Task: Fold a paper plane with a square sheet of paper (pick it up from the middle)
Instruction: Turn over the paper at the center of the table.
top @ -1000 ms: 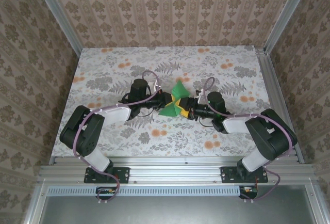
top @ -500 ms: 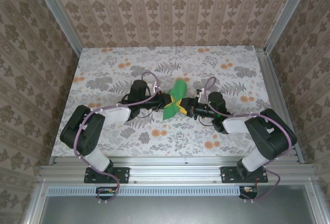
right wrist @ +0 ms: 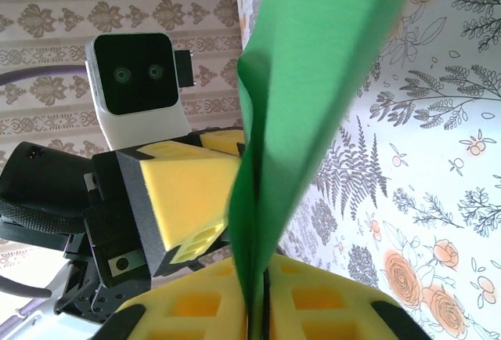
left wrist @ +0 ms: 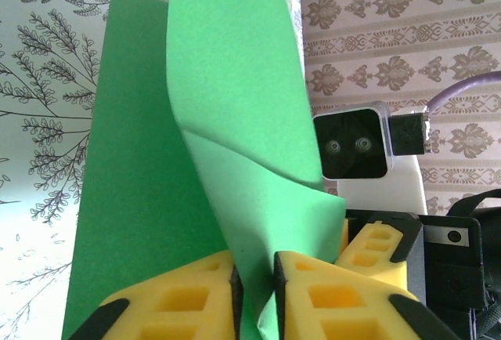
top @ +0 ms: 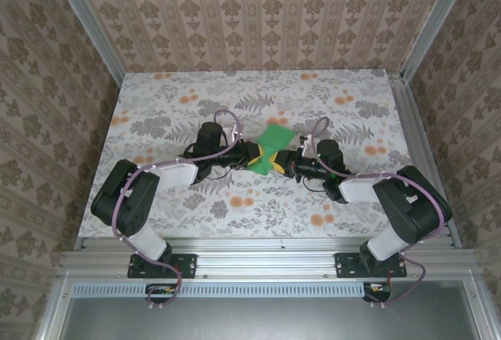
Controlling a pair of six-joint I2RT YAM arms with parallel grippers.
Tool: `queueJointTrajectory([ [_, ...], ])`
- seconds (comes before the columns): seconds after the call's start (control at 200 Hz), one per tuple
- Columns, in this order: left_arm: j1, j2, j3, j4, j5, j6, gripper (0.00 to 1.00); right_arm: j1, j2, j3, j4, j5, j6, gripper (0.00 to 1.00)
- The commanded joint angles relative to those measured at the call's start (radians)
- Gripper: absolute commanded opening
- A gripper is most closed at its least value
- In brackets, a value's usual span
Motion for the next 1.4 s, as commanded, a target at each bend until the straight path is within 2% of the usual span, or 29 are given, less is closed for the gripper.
queueJointTrajectory([
  [0.0, 0.008, -0.016, -0.006, -0.016, 0.021, 0.028, 0.26, -0.008, -0.010, 0.014, -0.045, -0.019, -0.033, 0.13],
  [0.09, 0.017, -0.023, 0.007, -0.046, 0.024, 0.046, 0.33, -0.015, -0.054, 0.038, -0.214, -0.017, -0.126, 0.11],
  [0.165, 0.028, -0.041, 0.031, -0.126, 0.024, 0.096, 0.40, -0.017, -0.127, 0.107, -0.540, 0.026, -0.307, 0.08],
  [0.255, 0.049, -0.082, 0.074, -0.288, 0.008, 0.196, 0.49, -0.009, -0.205, 0.259, -1.051, 0.203, -0.592, 0.06],
  [0.325, 0.071, -0.118, 0.118, -0.411, -0.002, 0.278, 0.55, -0.006, -0.209, 0.353, -1.314, 0.350, -0.735, 0.03],
  [0.43, 0.104, -0.141, 0.164, -0.525, 0.000, 0.356, 0.61, 0.002, -0.204, 0.439, -1.510, 0.514, -0.817, 0.01],
  [0.52, 0.144, -0.141, 0.189, -0.573, 0.022, 0.387, 0.64, 0.047, -0.177, 0.529, -1.665, 0.695, -0.858, 0.01],
  [0.63, 0.164, -0.138, 0.223, -0.623, 0.042, 0.421, 0.66, 0.107, -0.078, 0.644, -1.820, 0.887, -0.872, 0.01],
  [0.82, 0.220, -0.156, 0.231, -0.682, 0.065, 0.452, 0.67, 0.227, 0.097, 0.812, -1.982, 1.119, -0.855, 0.03],
  [0.92, 0.255, -0.176, 0.215, -0.700, 0.069, 0.461, 0.67, 0.288, 0.218, 0.894, -2.029, 1.147, -0.838, 0.05],
  [1.105, 0.277, -0.211, 0.181, -0.713, 0.085, 0.463, 0.67, 0.349, 0.325, 0.958, -1.921, 0.962, -0.823, 0.10],
  [1.225, 0.284, -0.229, 0.154, -0.704, 0.099, 0.454, 0.68, 0.347, 0.335, 0.933, -1.776, 0.801, -0.801, 0.19],
  [1.4, 0.283, -0.243, 0.103, -0.662, 0.113, 0.425, 0.68, 0.320, 0.306, 0.845, -1.580, 0.644, -0.739, 0.32],
])
